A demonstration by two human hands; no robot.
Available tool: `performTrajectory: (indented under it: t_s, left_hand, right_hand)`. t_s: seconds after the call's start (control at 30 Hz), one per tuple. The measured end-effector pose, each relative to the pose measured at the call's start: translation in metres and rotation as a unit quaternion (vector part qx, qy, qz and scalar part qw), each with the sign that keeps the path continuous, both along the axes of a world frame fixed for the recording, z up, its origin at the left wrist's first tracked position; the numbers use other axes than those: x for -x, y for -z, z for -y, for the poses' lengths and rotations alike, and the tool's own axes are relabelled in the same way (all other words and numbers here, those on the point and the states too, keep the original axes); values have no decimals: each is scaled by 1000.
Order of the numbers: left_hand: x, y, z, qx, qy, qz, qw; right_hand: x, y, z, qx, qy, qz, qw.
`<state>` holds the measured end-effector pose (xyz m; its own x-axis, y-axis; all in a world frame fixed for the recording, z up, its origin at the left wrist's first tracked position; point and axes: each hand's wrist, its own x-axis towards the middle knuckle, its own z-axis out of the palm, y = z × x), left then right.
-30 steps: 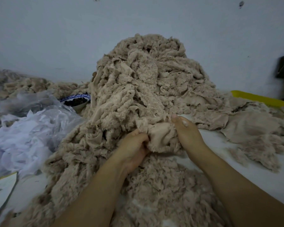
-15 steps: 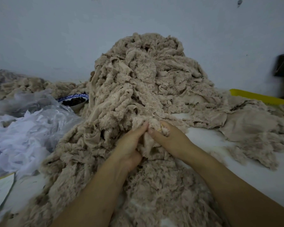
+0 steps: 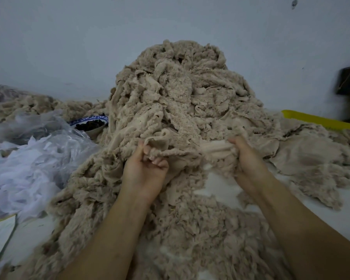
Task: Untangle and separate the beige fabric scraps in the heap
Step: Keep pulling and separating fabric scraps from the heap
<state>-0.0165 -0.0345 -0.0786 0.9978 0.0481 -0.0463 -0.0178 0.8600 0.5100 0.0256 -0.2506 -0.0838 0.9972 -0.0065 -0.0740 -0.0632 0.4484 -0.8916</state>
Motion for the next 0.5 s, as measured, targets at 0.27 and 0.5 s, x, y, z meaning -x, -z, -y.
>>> performTrajectory:
  t_s: [0.27,0.5]
  left_hand:
    - [4,-2,7,28,53,-8,998]
    - [-3,3,8,-384,-78,-72,917]
  right_hand:
    - [3,-1,-14,-30,-75,5,997]
    - [-5,-3,-2,-107,48,-7,993]
